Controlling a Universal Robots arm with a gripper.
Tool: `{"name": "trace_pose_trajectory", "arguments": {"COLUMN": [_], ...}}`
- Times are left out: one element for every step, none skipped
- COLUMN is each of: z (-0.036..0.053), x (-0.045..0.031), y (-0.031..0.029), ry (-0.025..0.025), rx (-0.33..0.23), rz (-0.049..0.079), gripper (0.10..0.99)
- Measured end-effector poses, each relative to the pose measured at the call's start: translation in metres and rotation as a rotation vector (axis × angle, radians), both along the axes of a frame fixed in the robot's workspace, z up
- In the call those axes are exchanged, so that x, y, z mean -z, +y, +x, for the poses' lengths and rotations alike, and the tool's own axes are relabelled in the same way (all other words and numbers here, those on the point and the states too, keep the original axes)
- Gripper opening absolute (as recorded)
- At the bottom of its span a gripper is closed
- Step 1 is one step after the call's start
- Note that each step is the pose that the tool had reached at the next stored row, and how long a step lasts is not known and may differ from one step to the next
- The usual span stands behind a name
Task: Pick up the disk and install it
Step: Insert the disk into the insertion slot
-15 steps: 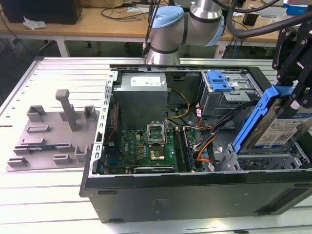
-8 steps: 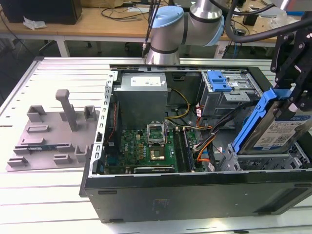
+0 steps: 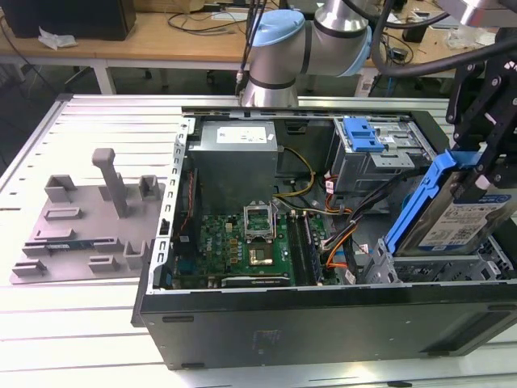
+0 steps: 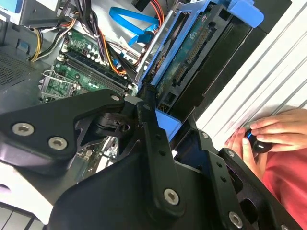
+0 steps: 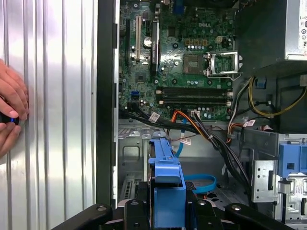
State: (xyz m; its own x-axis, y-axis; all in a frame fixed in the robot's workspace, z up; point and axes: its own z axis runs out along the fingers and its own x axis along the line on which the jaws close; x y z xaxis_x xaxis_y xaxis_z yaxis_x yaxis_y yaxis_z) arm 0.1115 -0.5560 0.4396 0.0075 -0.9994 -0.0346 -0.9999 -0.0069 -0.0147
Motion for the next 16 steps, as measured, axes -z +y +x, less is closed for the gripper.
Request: {"name": "trace_pose_trajectory", "arguments": {"z": [0.0,0.0,0.0,0.0,0.0,0.0,0.0,0.0,0.0,0.0,0.0,0.0,0.0,0.0,0.0,0.0], "x": [0.0005,0.0012,0.0018,0.0023,0.0034,0.004,0.0052,0.0062,0.007,0.0082,0.009,0.0096,0.01,0.0107,0.0111,0.0116], "y": [0.0,0.0,0.0,0.0,0.0,0.0,0.0,0.0,0.0,0.0,0.0,0.0,0.0,0.0,0.0,0.0], "ry": [0.0,0.0,0.0,0.0,0.0,0.0,-0.0001,0.0,0.0,0.0,0.0,0.0,0.0,0.0,0.0,0.0], "rx": [0.0,0.0,0.0,0.0,0.0,0.0,0.0,0.0,0.0,0.0,0.0,0.0,0.0,0.0,0.0,0.0], "rz": [0.0,0.0,0.0,0.0,0.0,0.0,0.0,0.0,0.0,0.0,0.0,0.0,0.0,0.0,0.0,0.0], "gripper": [0.369,0.369,0.369,0.369,0.369,0.369,0.369,0.369,0.369,0.369,0.369,0.369,0.369,0.369,0.369,0.369]}}
